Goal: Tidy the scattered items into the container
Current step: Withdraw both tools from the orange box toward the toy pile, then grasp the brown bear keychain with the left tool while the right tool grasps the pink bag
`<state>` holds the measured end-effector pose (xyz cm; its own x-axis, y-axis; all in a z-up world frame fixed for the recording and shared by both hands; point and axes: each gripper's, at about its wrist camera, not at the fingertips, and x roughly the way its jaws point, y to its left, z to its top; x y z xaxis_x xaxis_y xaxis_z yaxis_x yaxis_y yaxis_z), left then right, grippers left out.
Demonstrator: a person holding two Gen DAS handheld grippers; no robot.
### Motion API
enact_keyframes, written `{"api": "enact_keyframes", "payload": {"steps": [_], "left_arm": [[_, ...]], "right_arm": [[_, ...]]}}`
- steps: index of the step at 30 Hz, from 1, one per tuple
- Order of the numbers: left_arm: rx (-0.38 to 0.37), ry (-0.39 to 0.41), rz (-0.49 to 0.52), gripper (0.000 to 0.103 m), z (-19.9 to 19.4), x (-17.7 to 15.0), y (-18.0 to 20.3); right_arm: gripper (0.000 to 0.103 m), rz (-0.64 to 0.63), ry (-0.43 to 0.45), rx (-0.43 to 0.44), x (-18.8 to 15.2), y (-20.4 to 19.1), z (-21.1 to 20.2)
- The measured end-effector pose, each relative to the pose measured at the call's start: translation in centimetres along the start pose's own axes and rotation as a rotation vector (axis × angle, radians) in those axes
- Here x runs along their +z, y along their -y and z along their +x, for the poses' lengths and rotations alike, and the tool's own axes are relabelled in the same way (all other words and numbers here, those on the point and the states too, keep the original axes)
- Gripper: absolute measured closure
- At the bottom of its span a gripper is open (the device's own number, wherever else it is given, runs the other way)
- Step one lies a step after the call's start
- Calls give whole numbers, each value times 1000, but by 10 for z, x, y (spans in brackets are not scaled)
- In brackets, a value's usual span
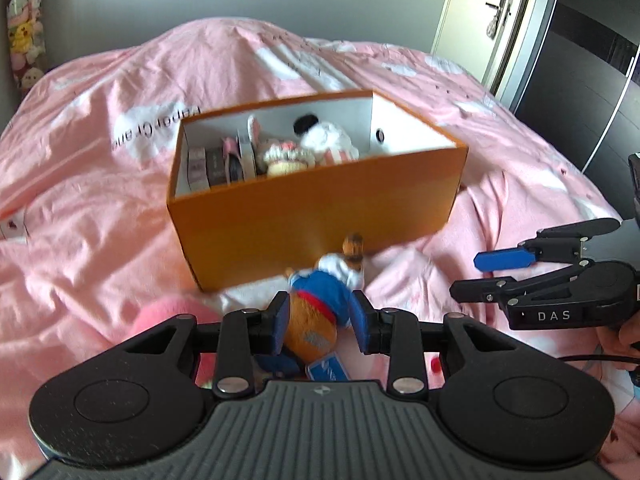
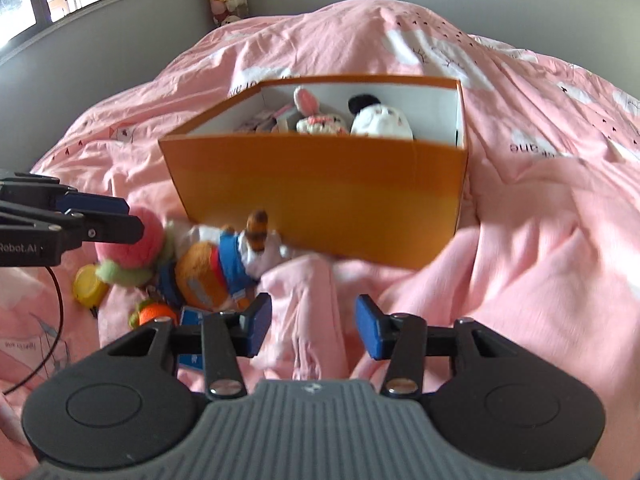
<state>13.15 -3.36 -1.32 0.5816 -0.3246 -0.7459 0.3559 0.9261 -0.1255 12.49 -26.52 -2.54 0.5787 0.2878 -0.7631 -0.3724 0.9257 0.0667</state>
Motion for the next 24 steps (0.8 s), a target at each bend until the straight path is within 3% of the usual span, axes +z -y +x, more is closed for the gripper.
{"api": "enact_keyframes", "payload": {"steps": [5,12,19,24], "left_arm": [[52,-29,6,65,13,-19,-2],[95,-106,-11,65,41,-28,-8],[116,-155,-60,65,66,-34,-22],[83,-172,-95,54,79,-34,-32]], "right_arm": [[58,-20,-30,-34,-15,2,13],[58,-40,-44,16,-24,5,19],[57,-113,-95,11,-33,-1,34],[57,-69,-116,45,-30,6,47]]}}
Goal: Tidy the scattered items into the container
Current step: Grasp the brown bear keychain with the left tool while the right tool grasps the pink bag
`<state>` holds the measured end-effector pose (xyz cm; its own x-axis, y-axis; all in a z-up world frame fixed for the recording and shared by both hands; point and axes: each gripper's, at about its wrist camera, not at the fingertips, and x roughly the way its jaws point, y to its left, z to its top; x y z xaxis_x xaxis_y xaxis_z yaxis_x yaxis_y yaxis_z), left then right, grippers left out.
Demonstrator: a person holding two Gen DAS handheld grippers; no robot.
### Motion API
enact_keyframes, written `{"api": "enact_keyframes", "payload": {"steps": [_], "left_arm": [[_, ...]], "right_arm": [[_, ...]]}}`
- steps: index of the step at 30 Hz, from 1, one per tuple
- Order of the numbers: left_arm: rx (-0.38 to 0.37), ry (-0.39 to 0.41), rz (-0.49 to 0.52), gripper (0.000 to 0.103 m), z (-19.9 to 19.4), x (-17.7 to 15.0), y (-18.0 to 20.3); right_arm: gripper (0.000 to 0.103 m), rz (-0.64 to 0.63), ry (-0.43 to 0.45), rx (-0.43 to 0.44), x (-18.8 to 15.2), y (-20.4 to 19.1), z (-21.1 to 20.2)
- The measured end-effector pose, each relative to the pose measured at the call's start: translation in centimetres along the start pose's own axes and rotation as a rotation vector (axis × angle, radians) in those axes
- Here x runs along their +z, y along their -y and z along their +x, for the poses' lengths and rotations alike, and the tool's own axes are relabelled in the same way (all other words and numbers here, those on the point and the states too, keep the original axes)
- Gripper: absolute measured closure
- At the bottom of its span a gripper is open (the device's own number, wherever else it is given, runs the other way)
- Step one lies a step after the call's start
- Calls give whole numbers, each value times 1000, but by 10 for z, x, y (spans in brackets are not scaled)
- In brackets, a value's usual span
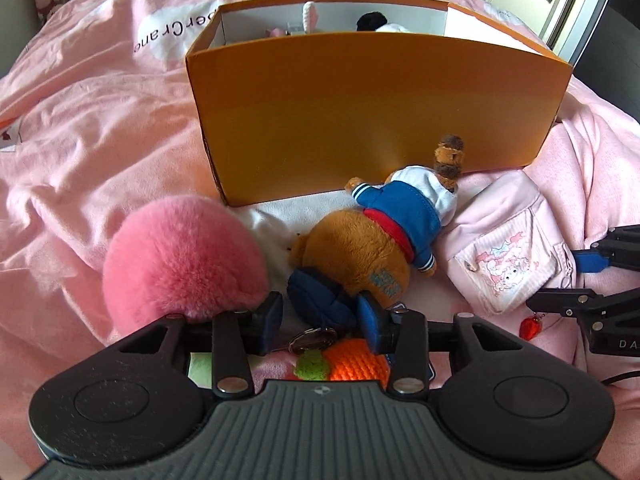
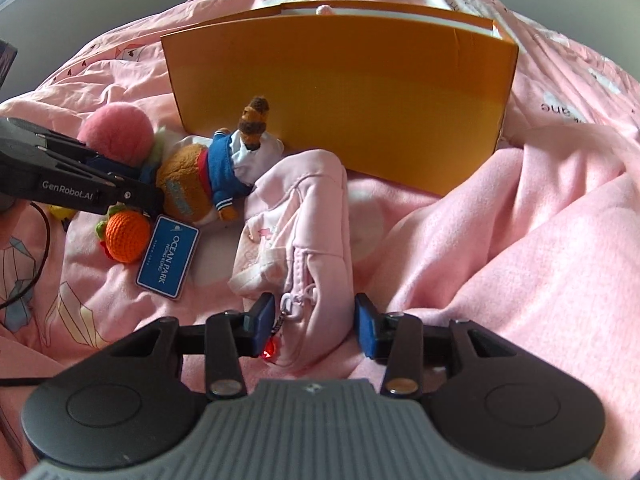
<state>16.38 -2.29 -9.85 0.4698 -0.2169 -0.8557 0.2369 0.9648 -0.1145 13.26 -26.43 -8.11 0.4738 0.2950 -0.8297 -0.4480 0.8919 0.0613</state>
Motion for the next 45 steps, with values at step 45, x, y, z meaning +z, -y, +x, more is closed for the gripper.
{"api": "enact_keyframes", "payload": {"steps": [45], "left_arm": [[-37,329,-27,75,-114,24,3]], "right_arm": [[74,121,219,13,44,9,-84]]}}
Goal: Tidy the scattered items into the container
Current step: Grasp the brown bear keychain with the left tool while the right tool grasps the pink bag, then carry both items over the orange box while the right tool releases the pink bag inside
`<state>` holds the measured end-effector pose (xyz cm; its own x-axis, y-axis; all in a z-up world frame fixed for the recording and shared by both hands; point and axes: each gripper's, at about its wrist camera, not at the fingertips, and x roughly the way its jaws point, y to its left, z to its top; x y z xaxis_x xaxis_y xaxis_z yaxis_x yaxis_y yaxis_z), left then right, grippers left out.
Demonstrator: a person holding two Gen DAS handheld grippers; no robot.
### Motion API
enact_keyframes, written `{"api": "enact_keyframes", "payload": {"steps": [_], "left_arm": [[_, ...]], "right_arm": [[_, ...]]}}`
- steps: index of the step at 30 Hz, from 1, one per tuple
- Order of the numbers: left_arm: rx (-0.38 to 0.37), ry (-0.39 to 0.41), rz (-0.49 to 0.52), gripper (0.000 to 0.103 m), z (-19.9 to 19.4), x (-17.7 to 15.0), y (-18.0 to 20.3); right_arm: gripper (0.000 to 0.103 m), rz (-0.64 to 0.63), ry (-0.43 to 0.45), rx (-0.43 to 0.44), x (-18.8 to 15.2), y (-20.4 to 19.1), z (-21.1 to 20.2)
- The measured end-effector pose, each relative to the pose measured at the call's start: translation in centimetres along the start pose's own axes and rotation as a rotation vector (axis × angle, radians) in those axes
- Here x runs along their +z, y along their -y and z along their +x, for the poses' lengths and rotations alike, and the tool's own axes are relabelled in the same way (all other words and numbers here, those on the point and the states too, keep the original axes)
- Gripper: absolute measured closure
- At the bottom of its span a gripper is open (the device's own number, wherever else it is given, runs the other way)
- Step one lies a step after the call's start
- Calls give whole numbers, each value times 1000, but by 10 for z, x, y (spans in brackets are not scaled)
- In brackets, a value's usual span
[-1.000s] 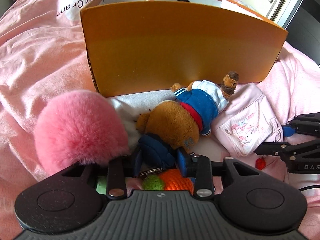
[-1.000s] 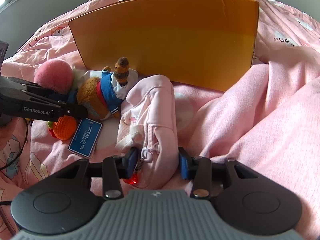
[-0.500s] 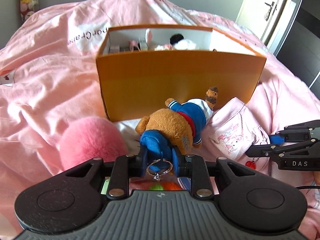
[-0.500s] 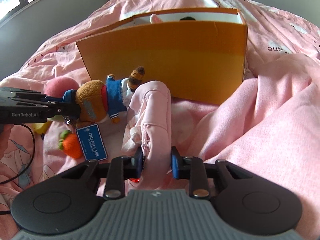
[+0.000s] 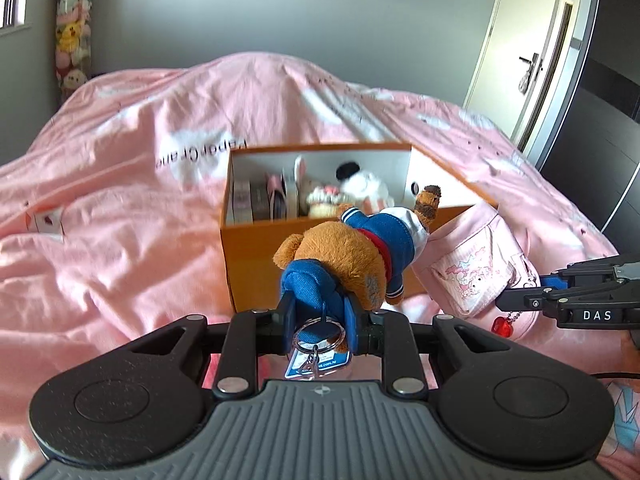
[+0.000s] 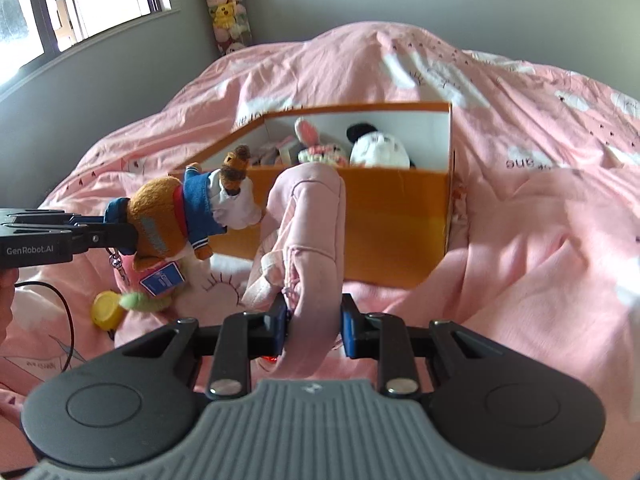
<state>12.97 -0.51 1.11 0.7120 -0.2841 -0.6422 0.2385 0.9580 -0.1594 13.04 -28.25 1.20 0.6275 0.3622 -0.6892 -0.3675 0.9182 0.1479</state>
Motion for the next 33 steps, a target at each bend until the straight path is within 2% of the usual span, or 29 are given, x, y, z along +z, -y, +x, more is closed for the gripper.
{"api": "enact_keyframes", "payload": {"steps": [8,14,21,28,33], "left_arm": [[8,98,19,75,-16,30,4],[16,160,57,75,-15,58,10],[31,187,141,75,8,86,10],[26,176,221,75,44,106,4],[-3,151,253,75,69,105,-1]], "right_arm": [[74,8,95,-29,51,10,-22],[74,-26,116,-150,102,11,-14],[74,-55,19,-288,139,13,38],[74,-67,-93,-413,152,25,100],[74,-113,-153,-485,154,24,134]]}}
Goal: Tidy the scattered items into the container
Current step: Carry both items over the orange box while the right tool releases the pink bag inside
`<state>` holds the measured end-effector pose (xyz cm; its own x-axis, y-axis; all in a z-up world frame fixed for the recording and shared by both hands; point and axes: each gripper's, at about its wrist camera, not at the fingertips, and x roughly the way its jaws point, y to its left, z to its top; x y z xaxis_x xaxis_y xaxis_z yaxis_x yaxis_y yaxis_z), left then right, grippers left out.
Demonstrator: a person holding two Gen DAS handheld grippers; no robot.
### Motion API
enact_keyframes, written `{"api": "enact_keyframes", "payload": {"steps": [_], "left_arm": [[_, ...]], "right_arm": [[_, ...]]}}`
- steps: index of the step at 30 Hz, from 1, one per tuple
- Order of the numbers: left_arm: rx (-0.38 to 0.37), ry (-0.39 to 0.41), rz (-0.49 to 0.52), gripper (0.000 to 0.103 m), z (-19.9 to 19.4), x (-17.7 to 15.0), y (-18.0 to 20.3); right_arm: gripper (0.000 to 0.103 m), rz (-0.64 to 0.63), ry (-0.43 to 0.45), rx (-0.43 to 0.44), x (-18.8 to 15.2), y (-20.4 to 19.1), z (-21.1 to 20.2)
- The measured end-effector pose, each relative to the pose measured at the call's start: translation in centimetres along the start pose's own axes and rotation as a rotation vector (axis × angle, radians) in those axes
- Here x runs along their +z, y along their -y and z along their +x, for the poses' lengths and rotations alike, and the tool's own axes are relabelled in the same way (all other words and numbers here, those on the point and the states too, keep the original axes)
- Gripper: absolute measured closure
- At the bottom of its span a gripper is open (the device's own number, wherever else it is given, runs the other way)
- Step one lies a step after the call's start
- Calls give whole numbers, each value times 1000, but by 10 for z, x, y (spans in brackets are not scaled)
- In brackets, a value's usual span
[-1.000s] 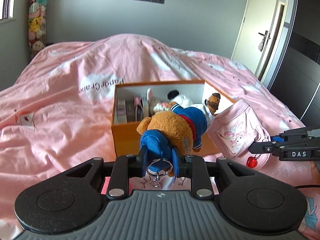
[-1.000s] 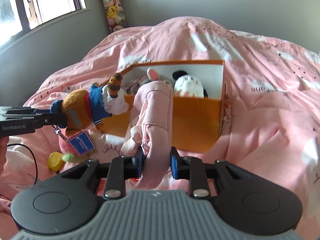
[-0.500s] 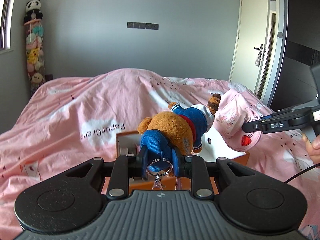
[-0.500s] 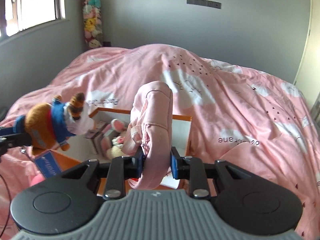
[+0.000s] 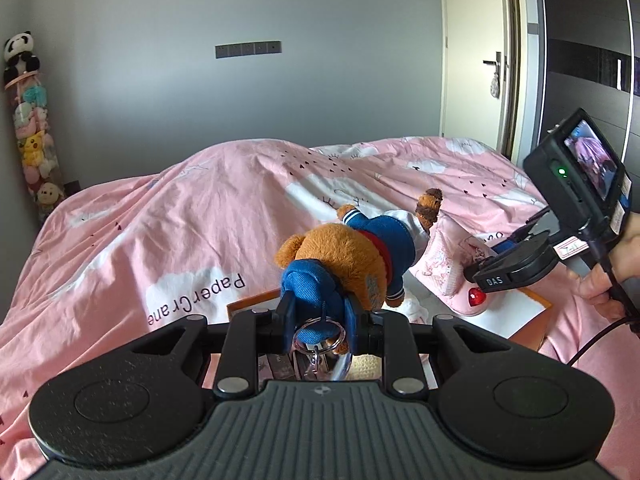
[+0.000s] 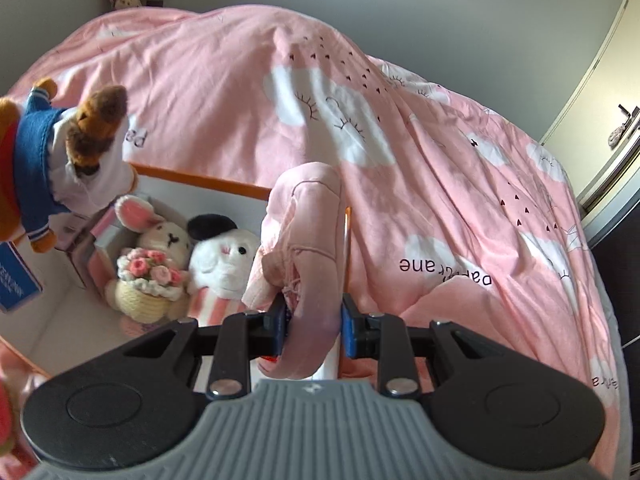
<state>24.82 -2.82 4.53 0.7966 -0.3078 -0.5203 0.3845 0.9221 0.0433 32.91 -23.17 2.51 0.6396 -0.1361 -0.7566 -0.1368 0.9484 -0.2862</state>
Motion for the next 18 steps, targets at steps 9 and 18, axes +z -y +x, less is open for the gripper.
{"api": "enact_keyframes", "payload": {"steps": [9,18], "left_arm": [[-52,-30,-68,75,15,-22,-22],[-81,-47,-78,75,18,-27,-33]], "right_arm": [[73,-117,-109,-127,5,-31,35],[73,-116,-204,-136,10,-41,67]]}}
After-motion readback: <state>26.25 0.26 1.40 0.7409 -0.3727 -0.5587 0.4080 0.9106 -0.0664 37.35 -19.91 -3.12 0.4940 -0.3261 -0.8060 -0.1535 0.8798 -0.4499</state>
